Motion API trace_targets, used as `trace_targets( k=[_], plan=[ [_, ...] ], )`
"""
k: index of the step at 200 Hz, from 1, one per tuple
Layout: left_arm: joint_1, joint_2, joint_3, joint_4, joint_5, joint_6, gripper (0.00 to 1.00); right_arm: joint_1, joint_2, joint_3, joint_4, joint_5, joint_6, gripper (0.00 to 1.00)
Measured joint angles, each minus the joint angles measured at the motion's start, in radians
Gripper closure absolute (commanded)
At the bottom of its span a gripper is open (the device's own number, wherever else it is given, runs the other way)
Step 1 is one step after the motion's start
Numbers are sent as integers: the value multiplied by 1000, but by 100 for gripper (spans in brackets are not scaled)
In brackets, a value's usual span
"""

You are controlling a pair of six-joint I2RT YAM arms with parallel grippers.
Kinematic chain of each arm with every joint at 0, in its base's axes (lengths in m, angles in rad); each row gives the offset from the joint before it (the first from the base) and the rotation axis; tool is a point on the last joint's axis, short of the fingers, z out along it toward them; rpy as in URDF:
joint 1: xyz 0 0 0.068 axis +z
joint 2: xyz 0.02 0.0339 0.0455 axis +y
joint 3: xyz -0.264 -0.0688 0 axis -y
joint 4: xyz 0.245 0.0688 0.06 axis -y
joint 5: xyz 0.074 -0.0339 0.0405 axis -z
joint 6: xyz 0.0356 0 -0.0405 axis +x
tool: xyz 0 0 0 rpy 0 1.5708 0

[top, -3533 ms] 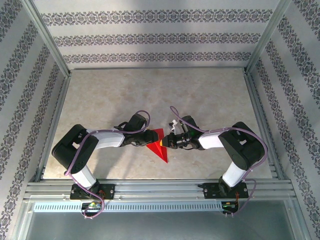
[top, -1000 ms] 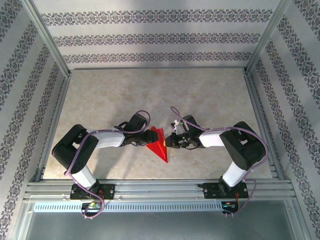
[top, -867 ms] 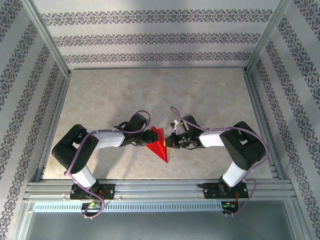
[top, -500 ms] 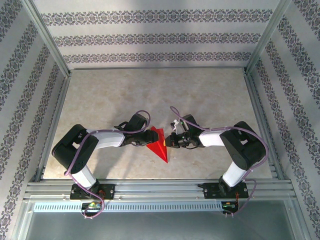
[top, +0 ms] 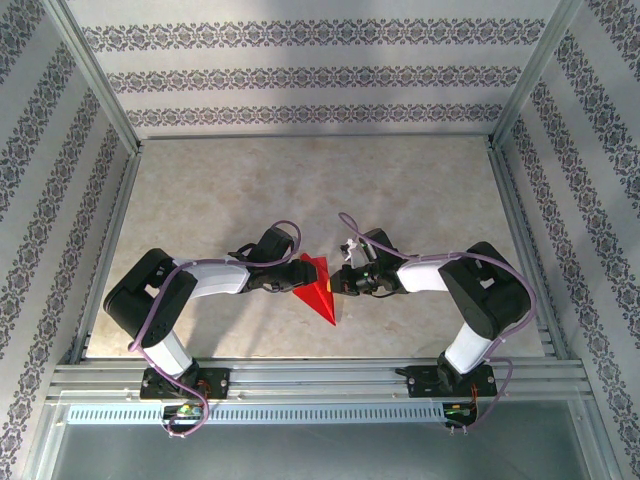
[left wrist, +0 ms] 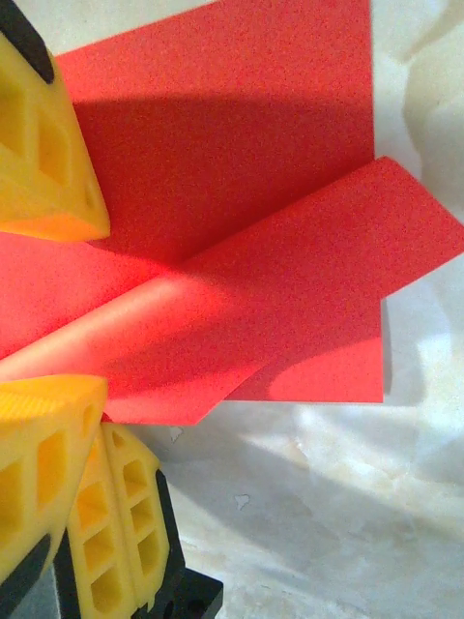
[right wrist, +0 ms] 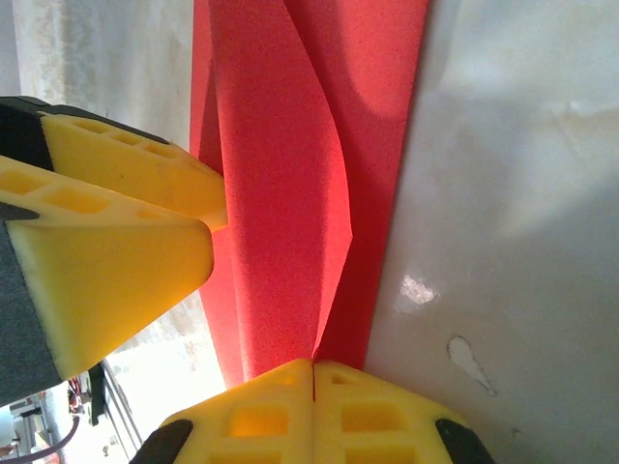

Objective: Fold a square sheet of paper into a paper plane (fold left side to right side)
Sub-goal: Perform the fourth fold on the wing at the bottom-center of the table.

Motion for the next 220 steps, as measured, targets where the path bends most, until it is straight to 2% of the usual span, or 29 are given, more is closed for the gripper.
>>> trace_targets(
  k=[81,158,176,199,220],
  plan=[
    [0,0,5,-3,3,0,54,2,22,7,-2,-3,0,100],
    [0,-21,107,-107,-24,45,50,6,24,11,-8,-1,0,100],
    [0,-50,119,-117,-36,55,56,6,25,11,-8,-1,0,100],
    [0,-68,125,-119,-32,71,72,6,25,12,-8,-1,0,100],
    [0,-54,126,-111,2,73,82,6,24,14,-14,-1,-1,100]
  ],
)
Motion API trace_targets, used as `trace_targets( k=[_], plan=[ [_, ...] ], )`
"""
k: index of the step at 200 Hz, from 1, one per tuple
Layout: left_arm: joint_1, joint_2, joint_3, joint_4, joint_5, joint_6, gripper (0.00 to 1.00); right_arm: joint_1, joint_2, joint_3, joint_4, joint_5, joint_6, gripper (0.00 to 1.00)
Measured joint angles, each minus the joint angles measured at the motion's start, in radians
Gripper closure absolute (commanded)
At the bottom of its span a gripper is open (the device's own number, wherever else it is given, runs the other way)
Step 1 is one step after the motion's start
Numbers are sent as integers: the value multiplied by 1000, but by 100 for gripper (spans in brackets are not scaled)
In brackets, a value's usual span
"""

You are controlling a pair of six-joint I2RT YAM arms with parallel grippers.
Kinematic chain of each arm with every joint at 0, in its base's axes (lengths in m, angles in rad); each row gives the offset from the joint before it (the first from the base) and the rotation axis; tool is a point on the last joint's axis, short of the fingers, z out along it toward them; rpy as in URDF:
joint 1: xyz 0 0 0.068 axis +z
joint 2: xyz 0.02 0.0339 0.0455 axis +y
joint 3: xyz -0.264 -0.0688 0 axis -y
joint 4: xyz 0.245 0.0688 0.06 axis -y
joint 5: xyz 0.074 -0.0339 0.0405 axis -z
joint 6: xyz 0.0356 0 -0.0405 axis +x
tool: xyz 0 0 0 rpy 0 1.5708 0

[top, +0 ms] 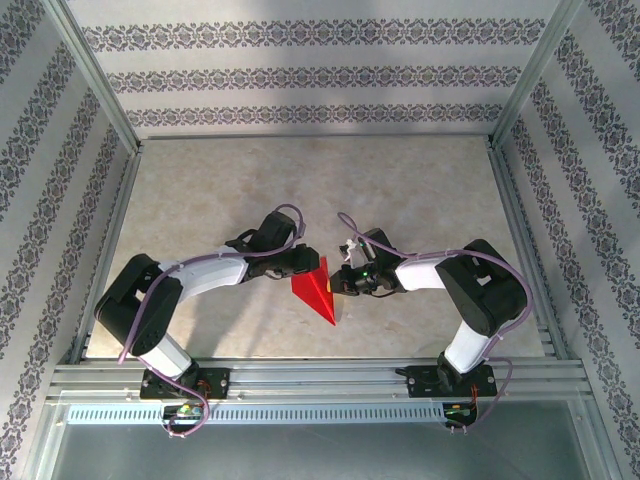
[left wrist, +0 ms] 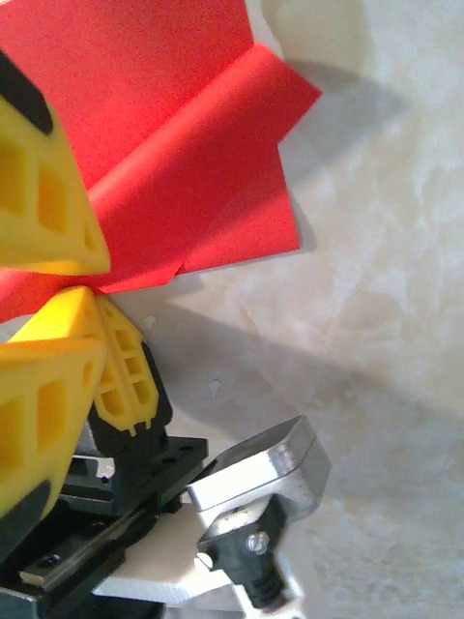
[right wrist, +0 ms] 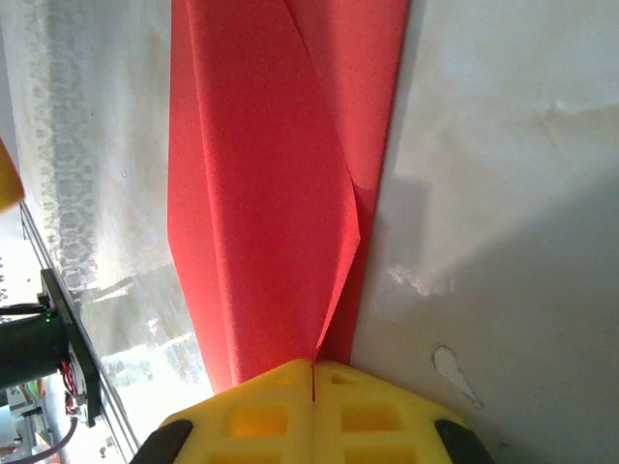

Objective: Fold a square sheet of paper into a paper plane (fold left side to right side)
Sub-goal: Perform the fourth fold on the wing at the bottom-center of the table.

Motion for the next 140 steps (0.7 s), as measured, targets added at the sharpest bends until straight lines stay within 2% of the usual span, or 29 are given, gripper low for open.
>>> trace_targets(
  k=[53,95,140],
  plan=[
    [0,127,0,56,92,-8,90,0,0,2,-5,1,-5,100],
    [0,164,0,67,96,-11,96,2,0,7,-16,7,-6,100],
    [0,164,-26,74,89,-11,97,2,0,10,-24,8,-10,100]
  ],
)
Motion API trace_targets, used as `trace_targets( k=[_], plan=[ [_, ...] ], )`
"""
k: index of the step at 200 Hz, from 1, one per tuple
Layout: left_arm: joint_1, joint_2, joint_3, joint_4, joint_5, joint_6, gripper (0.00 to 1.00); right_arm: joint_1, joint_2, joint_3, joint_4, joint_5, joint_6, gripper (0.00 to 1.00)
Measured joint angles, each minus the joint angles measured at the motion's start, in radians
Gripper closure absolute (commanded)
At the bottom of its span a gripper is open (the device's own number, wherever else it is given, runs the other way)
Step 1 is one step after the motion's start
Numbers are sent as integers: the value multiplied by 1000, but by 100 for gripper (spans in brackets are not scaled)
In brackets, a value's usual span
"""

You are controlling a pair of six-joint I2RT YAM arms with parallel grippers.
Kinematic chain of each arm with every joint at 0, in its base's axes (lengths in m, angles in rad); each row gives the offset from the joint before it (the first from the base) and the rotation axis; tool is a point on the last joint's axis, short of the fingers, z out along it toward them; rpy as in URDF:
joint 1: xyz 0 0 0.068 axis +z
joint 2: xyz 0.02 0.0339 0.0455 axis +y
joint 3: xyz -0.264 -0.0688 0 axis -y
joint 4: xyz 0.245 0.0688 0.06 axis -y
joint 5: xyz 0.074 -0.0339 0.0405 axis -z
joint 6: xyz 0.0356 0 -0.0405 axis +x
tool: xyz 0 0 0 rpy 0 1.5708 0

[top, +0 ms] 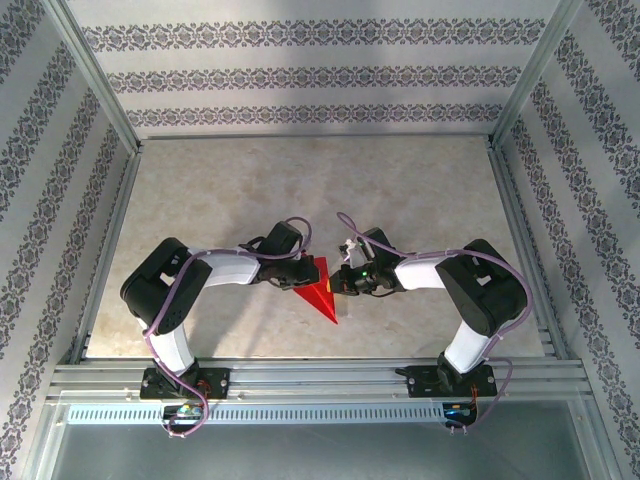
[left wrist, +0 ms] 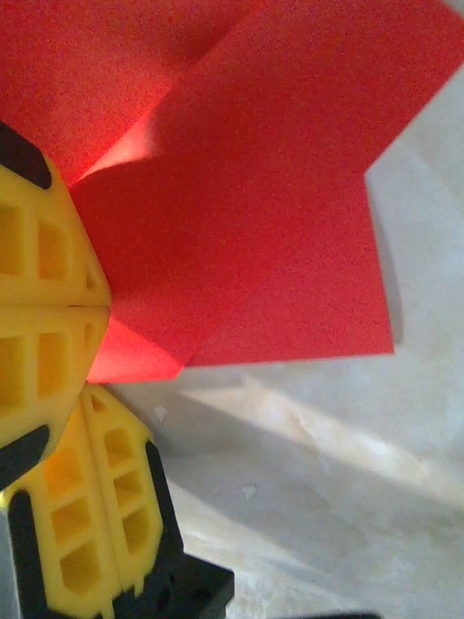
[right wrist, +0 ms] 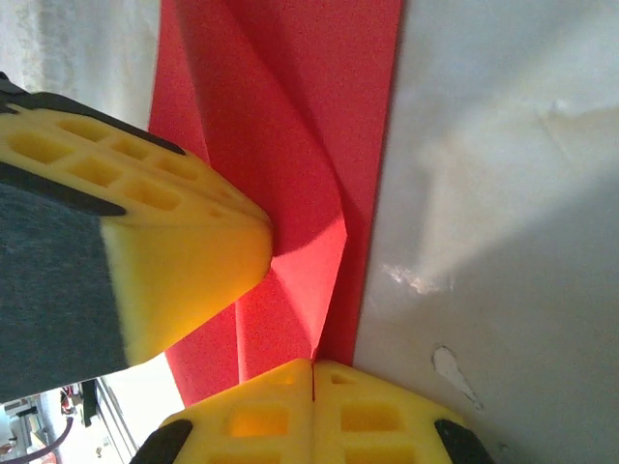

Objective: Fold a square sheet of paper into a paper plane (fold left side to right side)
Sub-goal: Perform the fourth fold on the wing at the bottom-center of the table.

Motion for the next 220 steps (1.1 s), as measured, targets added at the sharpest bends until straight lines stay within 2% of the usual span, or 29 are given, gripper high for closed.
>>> trace_targets(
  k=[50,116,145,163,177,202,220],
  plan=[
    [0,-2,-41,75,1,-11,100,0,2,5,-9,-1,-4,100],
    [1,-11,-89,159,1,-26,100,6,-18,25,-49,10,8,82],
    [1,-12,-92,165,0,-27,100,-5,-102,48,-93,11,9,72],
    [1,-12,-92,166,0,-27,100,-17,-172,69,-130,19,1,70],
    [1,-13,-92,166,0,-27,100,-28,-224,74,-154,22,-5,76],
    [1,-13,-92,166,0,-27,100,-29,-296,60,-188,1,-3,97],
    [1,-13,-92,165,-1,-26,100,-18,-333,17,-188,-40,17,100]
  ],
)
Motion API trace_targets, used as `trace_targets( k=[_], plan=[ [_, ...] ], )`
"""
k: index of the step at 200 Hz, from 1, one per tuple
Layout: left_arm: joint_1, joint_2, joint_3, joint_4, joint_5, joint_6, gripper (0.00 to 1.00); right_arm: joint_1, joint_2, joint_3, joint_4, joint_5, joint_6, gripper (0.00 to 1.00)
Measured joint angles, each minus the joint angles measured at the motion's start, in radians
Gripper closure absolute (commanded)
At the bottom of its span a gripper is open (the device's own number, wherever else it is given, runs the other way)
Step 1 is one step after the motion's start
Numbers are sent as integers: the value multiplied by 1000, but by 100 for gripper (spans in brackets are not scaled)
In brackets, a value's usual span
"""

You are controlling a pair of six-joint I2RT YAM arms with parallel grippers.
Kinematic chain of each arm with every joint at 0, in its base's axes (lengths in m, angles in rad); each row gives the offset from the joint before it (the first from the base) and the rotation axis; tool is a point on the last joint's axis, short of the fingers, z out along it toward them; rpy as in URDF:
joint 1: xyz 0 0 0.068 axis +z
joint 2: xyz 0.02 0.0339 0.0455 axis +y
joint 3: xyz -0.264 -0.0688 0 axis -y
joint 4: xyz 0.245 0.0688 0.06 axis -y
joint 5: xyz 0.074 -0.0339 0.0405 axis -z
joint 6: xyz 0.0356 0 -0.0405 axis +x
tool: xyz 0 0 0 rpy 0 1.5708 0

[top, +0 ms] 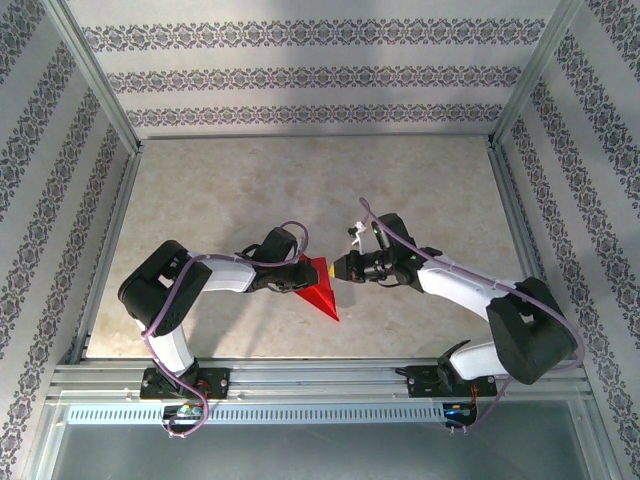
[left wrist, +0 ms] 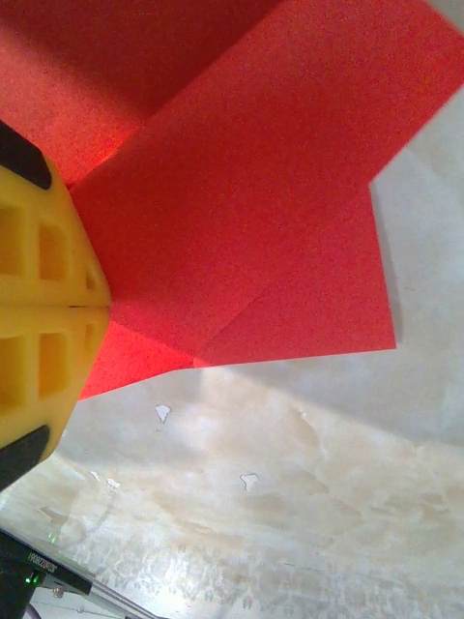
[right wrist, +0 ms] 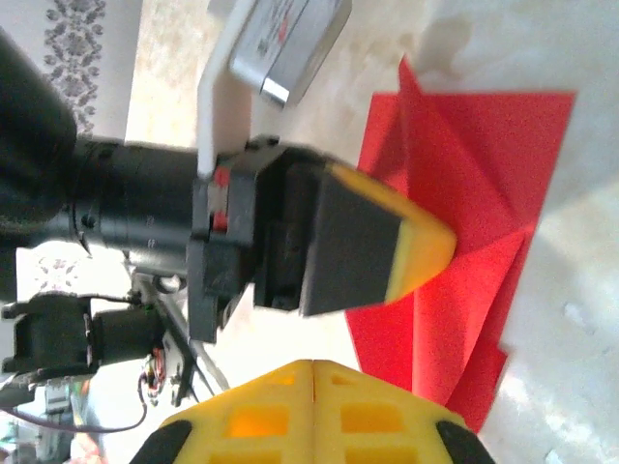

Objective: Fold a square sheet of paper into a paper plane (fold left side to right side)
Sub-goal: Perform the fourth fold on the wing at the bottom-center of the table.

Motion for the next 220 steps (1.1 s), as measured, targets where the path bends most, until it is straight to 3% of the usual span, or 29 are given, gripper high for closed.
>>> trace_targets(
  k=[61,220],
  plan=[
    [0,0,0,0,-2,0,100,129,-4,-122,23,-45,91,100],
    [0,0,0,0,-2,0,100,155,148,-173,139,-10,123,100]
  ],
)
